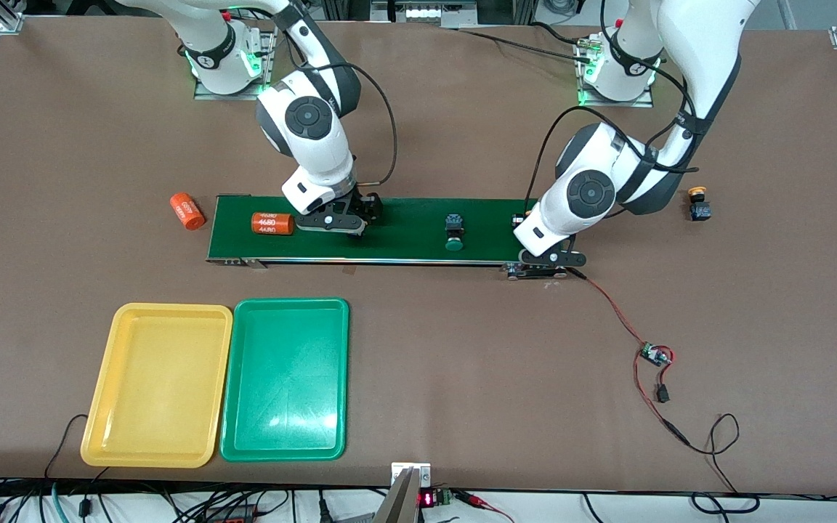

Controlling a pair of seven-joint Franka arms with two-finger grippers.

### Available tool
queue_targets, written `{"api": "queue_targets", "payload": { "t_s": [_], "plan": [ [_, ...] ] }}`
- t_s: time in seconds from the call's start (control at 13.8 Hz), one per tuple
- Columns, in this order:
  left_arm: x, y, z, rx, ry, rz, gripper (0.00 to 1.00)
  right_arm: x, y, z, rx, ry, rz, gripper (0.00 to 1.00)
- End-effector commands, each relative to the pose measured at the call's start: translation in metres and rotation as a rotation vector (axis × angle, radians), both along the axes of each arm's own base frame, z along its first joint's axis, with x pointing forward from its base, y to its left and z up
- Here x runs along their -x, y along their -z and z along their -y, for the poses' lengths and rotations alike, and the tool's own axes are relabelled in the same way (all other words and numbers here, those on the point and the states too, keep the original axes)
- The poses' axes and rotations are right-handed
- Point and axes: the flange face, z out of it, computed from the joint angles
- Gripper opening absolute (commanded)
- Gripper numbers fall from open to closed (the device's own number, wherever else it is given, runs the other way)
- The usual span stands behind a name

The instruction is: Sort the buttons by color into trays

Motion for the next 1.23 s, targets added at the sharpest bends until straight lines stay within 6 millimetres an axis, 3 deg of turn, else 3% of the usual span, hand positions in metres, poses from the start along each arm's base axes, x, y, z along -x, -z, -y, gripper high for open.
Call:
{"api": "queue_targets", "payload": {
  "t_s": [0.0,0.14,0.22,0.29,0.36,0.58,0.72,0.94,1.16],
  "plan": [
    [-0.003,-0.015,-0.004,0.007,0.017,0.015,1.0,-0.005,0.012,-0.002,0.015,-0.016,0.002,1.0],
    [-0.014,-0.07,-0.022,0.007,-0.017,0.112,1.0,-0.007,0.017,0.002,0.025,-0.034,-0.005,0.96],
    [-0.017,-0.09,-0.04,-0.009,-0.044,0.125,1.0,-0.008,0.018,0.004,0.028,-0.058,-0.006,0.82],
    [-0.021,-0.101,-0.069,-0.032,-0.083,0.105,1.0,-0.008,0.018,0.005,0.031,-0.073,-0.008,0.68],
    [-0.031,-0.105,-0.109,-0.043,-0.119,0.086,1.0,-0.009,0.019,0.007,0.033,-0.072,-0.011,0.57],
    [-0.04,-0.08,-0.21,-0.019,-0.109,0.044,1.0,-0.009,0.026,0.009,0.041,-0.07,-0.02,0.23],
    [-0.039,-0.066,-0.265,-0.029,-0.185,0.024,1.0,-0.011,0.023,0.011,0.041,-0.073,-0.017,0.13],
    [-0.027,-0.052,-0.322,-0.08,-0.142,0.001,1.0,-0.02,0.017,0.02,0.036,-0.069,-0.01,0.07],
    [-0.007,-0.019,-0.351,-0.041,-0.12,-0.04,1.0,-0.05,-0.008,0.043,0.03,-0.071,0.007,0.07]
  ]
}}
